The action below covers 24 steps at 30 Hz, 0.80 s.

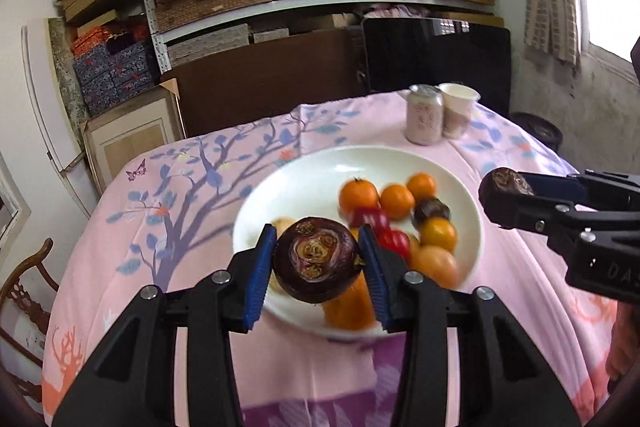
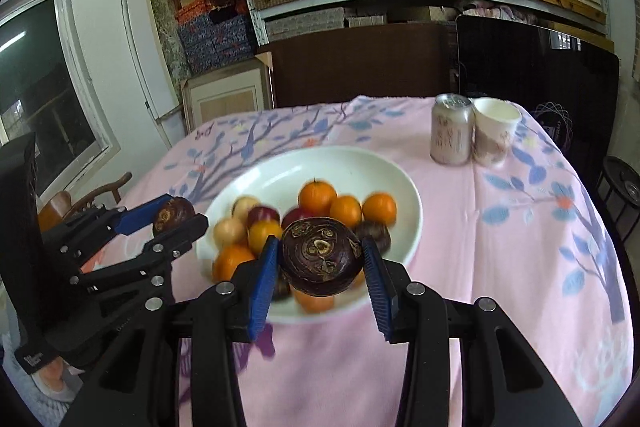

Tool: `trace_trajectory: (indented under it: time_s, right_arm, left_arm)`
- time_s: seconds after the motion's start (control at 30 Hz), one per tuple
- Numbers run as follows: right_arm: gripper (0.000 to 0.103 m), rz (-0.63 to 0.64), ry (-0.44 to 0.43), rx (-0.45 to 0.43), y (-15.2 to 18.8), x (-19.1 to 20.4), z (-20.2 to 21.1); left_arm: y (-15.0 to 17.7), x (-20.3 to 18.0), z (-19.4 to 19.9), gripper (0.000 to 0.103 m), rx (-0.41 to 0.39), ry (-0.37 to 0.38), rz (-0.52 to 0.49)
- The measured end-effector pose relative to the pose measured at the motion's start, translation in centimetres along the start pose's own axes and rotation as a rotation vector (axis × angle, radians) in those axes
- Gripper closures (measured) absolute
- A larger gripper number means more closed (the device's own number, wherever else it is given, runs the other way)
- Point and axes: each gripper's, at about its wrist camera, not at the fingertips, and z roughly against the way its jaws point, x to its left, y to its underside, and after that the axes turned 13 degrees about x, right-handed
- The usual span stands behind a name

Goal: Organize fruits

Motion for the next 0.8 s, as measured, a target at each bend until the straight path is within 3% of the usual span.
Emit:
trace_trajectory:
  time_s: [0.23, 0.3, 0.33, 0.37, 0.43, 0.8]
  right_arm:
    - [0.06, -0.006, 0.031, 0.001, -3.0, 0.1, -3.9]
    - [0.056, -0.007, 0.04, 0.004, -3.4, 0.0, -4.8]
    - [0.051, -0.017, 0.043, -0.004, -3.4, -0.2, -5.0]
    - [0.038, -0.029, 0.046, -0.013, -3.3, -0.3, -5.0]
    - [0.037, -0.031, 0.046, -0.011, -3.0, -0.5, -5.1]
    - [0.037, -0.088, 0.008, -0.039, 0.2, -0.6, -1.7]
  left_arm:
    - [-2.2, 1.4, -4.5, 0.062, 0.031, 0.016, 0.046]
    - [-2.3, 1.5, -5.7, 0.061, 0.044, 0.025, 0.048]
    - [-2.1, 1.5, -6.0, 0.057, 0.045, 0.026, 0.047]
    - [-2.0, 1.5, -6.4, 0.053, 0.045, 0.019, 0.044]
    - [-1.7, 1.3, -6.5, 0.032, 0.036, 0.007, 0.035]
    - [0.9, 1.0, -2.6, 0.023, 0.018, 0.034, 0.066]
